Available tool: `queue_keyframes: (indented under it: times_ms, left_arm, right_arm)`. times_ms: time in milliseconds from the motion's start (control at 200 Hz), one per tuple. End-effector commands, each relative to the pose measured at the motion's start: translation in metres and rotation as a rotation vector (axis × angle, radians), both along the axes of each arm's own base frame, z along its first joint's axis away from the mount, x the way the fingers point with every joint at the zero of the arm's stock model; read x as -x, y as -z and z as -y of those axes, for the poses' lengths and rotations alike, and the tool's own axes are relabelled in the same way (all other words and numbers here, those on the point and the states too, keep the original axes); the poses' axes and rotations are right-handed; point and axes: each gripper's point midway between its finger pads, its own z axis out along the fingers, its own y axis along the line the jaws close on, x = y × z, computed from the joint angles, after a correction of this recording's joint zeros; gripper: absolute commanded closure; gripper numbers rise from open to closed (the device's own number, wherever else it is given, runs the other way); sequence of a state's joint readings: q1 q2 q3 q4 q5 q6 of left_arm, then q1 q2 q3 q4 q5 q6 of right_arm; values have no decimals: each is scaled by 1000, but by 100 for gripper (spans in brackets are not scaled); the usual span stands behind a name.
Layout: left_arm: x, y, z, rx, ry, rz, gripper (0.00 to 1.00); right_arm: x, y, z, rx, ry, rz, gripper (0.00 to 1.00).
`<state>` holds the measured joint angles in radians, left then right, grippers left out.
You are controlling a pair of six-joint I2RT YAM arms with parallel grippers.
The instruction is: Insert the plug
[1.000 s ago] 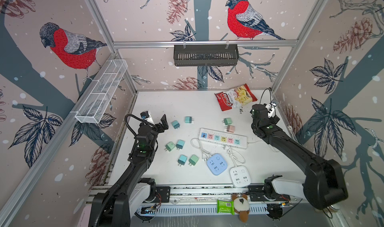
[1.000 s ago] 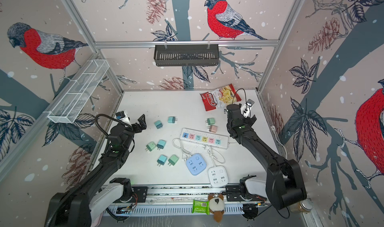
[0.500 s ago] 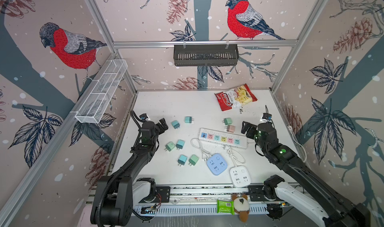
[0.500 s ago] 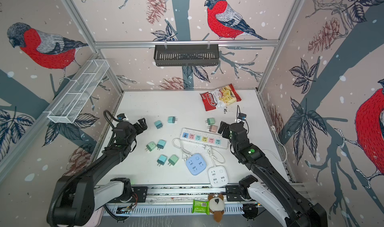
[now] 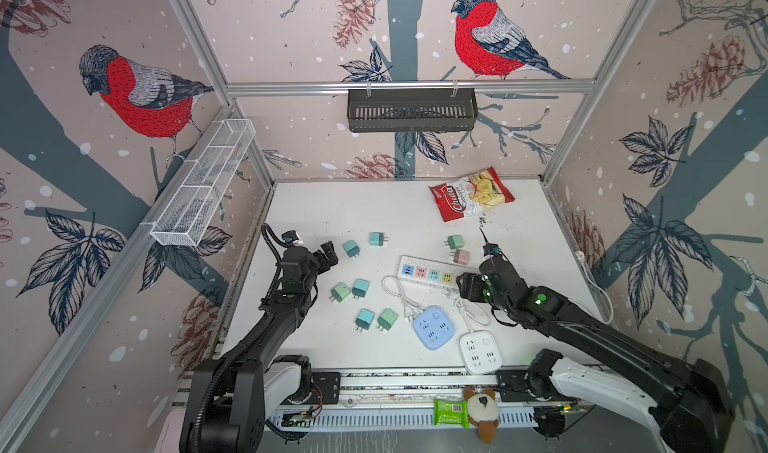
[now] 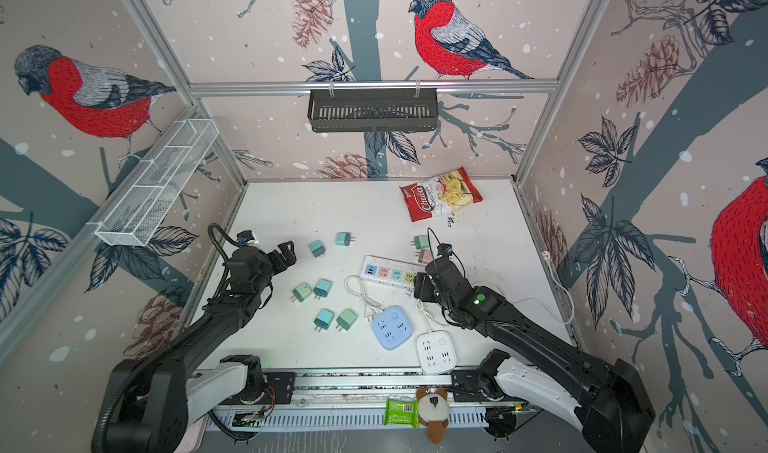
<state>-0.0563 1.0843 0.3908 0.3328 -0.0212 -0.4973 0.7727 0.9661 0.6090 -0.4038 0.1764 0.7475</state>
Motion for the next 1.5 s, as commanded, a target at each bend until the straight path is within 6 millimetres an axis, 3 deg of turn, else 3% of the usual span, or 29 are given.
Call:
queue_keyframes:
  times_ms: [0,300,656,851,1076,1171,1496]
  left_arm:
    - [-2,-15,3,1,18,61,1]
    - [6,-19,-1,2,-11,94,1]
    - [10,-23,-1,2,-11,115,1]
    - [11,-23,-2,3,-19,118,2]
    - [11,-24,-3,4,-22,119,2]
    - [12,-22,-3,3,-23,115,1]
    - [11,-23,-4,4,-26,115,2]
  right_arm:
    - [21,25,-2,32,-5,-128,26]
    - [51,64,6,172,-5,-299,41]
    - [66,87,6,197,-33,-360,43]
    - [59,94,2,237,-47,-354,48]
    - [47,111,-3,314,-48,-373,84]
    - [38,114,-6,329,-32,-370,93]
    - [-2,114,-9,302,50,-330,97]
